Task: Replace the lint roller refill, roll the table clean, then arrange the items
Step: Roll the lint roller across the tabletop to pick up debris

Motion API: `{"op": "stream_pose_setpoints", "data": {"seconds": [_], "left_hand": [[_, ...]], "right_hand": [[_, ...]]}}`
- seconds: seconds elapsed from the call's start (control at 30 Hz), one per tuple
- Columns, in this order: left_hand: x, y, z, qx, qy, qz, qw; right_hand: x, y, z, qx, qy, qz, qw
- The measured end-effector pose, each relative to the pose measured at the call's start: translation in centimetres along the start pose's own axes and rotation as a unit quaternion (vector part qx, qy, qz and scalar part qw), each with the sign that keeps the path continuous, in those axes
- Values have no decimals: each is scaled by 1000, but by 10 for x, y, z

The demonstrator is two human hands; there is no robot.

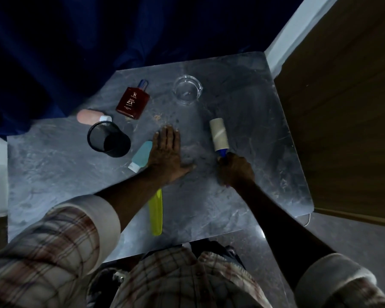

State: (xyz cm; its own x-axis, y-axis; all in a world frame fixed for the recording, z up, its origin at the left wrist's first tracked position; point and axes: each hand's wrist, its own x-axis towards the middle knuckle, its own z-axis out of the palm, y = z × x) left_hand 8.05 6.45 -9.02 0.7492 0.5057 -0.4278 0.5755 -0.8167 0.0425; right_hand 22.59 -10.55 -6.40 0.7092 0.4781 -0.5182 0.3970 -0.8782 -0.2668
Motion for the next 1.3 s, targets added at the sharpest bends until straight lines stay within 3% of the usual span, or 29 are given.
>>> {"op": "stream_pose_setpoints", "data": {"seconds": [0.3, 0.6, 0.77, 1.1, 1.2, 1.3], "left_hand": [[3, -2, 6, 4, 22, 13, 1000], [6, -4, 12, 12, 31, 12, 999], [3, -1, 9, 6, 32, 10, 999], [1, 2, 0, 21, 2, -7, 1000], [3, 1, 1, 22, 2, -7, 1000], [1, 0, 2, 27, 11, -1, 1000]], "right_hand": [[32, 96, -47, 116, 17, 174, 978], [38, 130, -59, 150, 15, 189, 970], [33, 86, -41, 72, 33, 127, 989], [-1, -14, 12, -43, -18, -57, 997], [-12, -30, 23, -72, 68, -102, 990], [-27, -40, 30, -96, 101, -120, 983]]}}
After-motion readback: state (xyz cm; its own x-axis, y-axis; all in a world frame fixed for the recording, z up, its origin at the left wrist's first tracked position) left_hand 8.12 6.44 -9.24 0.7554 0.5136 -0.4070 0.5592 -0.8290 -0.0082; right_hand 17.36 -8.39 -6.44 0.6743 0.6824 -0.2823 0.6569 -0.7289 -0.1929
